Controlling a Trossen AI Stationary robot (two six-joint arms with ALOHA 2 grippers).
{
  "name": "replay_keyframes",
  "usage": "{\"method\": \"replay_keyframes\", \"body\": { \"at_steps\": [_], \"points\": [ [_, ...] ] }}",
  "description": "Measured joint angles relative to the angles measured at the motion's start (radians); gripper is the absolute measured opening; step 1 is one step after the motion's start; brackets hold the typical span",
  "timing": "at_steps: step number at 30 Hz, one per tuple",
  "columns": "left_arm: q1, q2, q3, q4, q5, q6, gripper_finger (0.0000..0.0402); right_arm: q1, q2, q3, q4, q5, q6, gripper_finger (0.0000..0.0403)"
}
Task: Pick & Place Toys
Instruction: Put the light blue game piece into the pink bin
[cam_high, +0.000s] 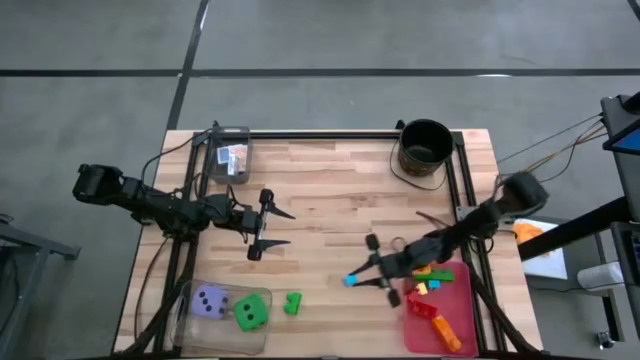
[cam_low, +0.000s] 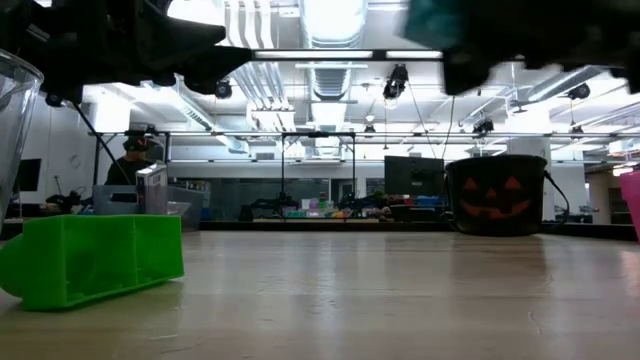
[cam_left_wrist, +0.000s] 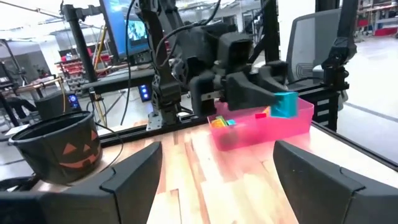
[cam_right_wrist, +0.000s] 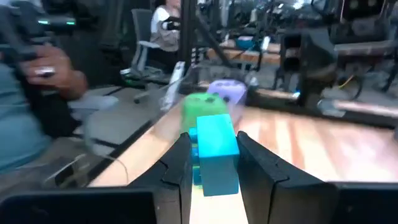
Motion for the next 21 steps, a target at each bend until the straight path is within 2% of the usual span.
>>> {"method": "replay_keyframes", "body": {
  "at_steps": [6,10,16,21],
  "points": [
    [0.000,0.000,0.000,0.001,0.000,0.000,0.0308,0.054,-0.220,-0.210,-0.008,0.002,0.157,0.0087],
    [0.000,0.000,0.000,0.002,0.000,-0.003,0.0308,0.099,-0.394,-0.307,-0.102,0.002,0.333,0.0087],
    [0.000,0.000,0.001,0.003,0.000,-0.003,0.0308,0.195,-0.617,-0.328,-0.411,0.039,0.597,0.0087],
    [0.000,0.000,0.001,0.002,0.000,-0.003,0.0308,0.279,-0.720,-0.222,-0.800,0.081,0.792,0.0087]
  ]
}}
